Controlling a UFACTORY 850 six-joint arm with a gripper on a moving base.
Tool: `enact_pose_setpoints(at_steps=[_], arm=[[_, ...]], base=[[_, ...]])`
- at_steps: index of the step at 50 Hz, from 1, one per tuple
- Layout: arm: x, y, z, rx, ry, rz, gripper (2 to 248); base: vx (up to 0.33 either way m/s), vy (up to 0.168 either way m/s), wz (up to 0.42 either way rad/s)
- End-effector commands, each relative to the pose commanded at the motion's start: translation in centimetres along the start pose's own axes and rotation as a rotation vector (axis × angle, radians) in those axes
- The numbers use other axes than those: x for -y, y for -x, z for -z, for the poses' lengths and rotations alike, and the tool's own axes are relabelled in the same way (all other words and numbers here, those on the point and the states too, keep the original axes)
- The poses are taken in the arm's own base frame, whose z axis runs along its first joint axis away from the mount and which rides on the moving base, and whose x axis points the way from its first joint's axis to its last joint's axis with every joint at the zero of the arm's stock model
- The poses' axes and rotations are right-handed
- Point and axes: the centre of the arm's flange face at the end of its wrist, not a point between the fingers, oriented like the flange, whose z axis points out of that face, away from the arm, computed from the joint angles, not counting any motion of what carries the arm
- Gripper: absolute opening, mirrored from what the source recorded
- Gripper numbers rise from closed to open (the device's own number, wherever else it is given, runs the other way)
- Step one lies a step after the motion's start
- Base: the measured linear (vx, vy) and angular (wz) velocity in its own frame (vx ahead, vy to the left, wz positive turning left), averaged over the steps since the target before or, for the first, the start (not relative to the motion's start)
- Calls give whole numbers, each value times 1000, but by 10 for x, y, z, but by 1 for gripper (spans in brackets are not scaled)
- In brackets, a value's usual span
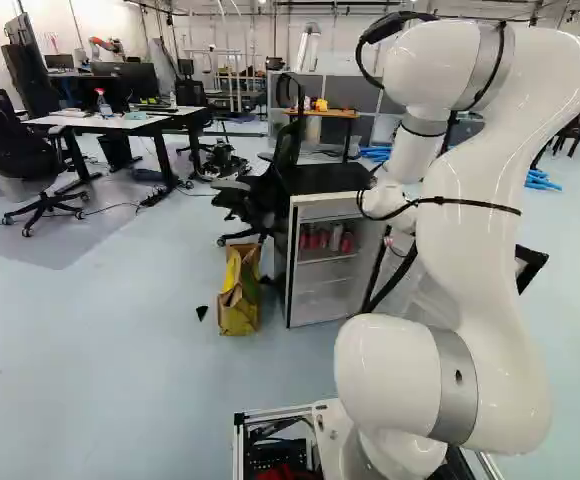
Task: Grab a drink from the fridge
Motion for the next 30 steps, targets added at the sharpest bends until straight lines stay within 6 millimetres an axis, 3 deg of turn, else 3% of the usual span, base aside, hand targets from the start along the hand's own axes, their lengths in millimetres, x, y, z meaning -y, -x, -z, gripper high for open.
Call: enact_pose_setpoints(at_steps=[30], arm=[[-31,-12,14,40,-240,199,247]], base=[[0,0,0]])
